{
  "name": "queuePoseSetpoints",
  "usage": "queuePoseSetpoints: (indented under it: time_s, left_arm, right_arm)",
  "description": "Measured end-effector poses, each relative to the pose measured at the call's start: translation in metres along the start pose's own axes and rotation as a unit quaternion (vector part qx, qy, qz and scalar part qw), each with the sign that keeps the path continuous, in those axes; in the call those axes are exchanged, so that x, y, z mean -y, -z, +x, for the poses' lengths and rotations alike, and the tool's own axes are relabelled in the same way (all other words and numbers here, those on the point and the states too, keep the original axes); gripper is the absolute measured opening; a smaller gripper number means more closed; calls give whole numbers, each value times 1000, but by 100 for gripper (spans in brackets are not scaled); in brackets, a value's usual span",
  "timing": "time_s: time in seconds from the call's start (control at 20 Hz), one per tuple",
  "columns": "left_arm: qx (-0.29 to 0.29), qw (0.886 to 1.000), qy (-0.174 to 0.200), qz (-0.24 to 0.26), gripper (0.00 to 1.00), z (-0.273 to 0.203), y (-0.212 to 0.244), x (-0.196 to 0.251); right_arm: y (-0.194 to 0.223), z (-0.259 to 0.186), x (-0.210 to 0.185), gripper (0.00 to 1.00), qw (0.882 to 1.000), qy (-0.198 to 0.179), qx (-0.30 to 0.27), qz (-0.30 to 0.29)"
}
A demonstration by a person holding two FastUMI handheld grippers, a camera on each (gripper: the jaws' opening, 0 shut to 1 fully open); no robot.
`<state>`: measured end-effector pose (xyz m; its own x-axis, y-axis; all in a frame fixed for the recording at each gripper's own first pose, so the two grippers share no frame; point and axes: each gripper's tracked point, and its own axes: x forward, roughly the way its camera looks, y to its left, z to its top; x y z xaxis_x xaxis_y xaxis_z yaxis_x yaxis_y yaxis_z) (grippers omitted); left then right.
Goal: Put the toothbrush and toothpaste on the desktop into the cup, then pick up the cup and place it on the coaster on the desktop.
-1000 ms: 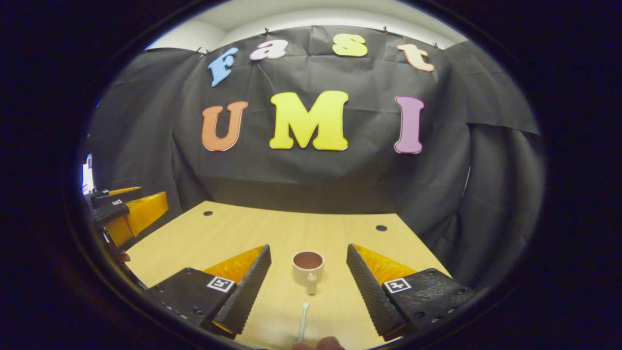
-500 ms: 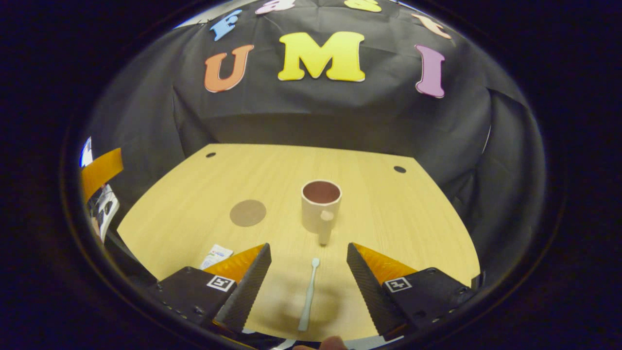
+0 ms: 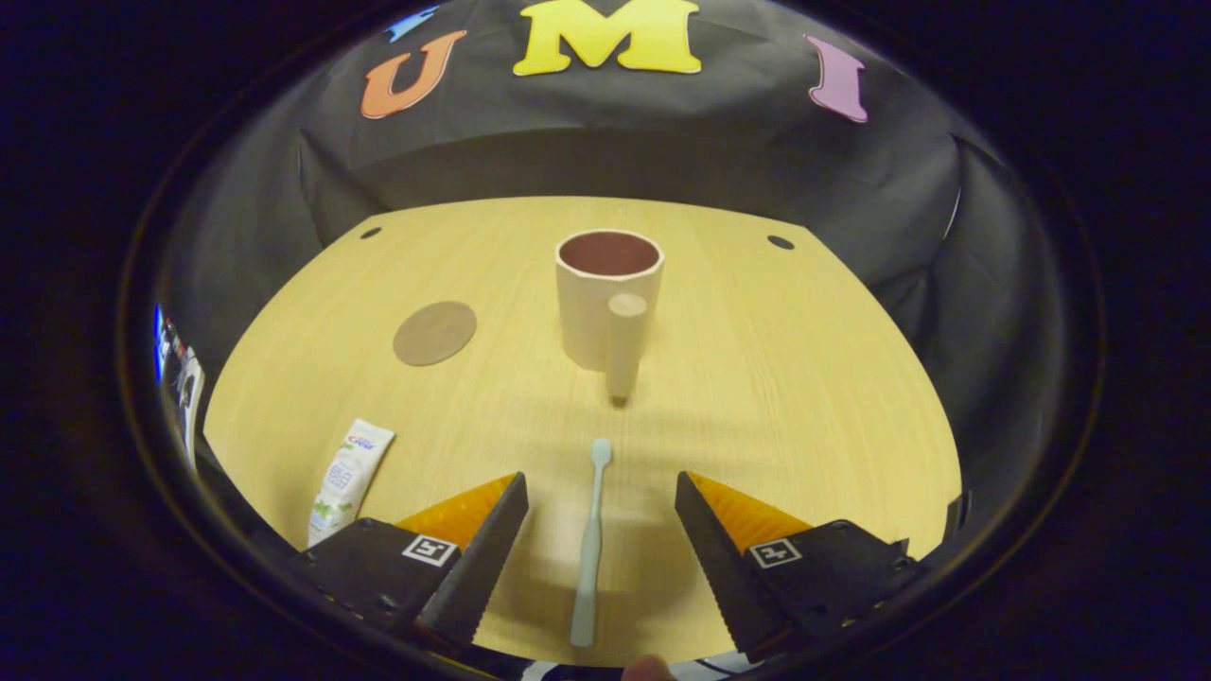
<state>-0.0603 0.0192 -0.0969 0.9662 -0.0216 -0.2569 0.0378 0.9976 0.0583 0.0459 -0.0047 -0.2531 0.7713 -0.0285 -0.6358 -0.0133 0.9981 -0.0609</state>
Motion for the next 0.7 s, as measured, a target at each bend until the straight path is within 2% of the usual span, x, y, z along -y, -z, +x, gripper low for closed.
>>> queuePoseSetpoints:
  time_s: [0.1, 0.2, 0.3, 0.4, 0.5, 0.6, 0.65, 0.7]
  left_arm:
    - [-6, 1000, 2, 4, 99, -1, 4, 0]
    - [-13, 1000, 4, 5, 98, -1, 8, 2]
    - [-21, 1000, 5, 2, 98, -1, 12, 2]
    - [-25, 1000, 6, 1, 99, 0, 14, 3]
    - [-28, 1000, 7, 1, 98, 3, 16, 2]
    - [-31, 999, 9, 0, 98, 4, 19, 2]
    - [-34, 999, 9, -1, 98, 4, 21, 1]
    - [-37, 999, 11, -2, 98, 5, 23, 2]
  right_arm:
    - [3, 8, 2, 96, 1000, 5, -6, -3]
    - [5, 13, 2, 77, 1000, 8, -9, -4]
    - [6, 18, -1, 69, 1000, 6, -11, -6]
    - [7, 20, -4, 53, 1000, 4, -16, -8]
    - [11, 27, -6, 48, 1000, 7, -21, -11]
    - [11, 25, -13, 32, 1000, -7, -25, -8]
    - [10, 29, -12, 31, 1000, -2, -22, -10]
    - [10, 29, -11, 24, 1000, 1, -21, -13]
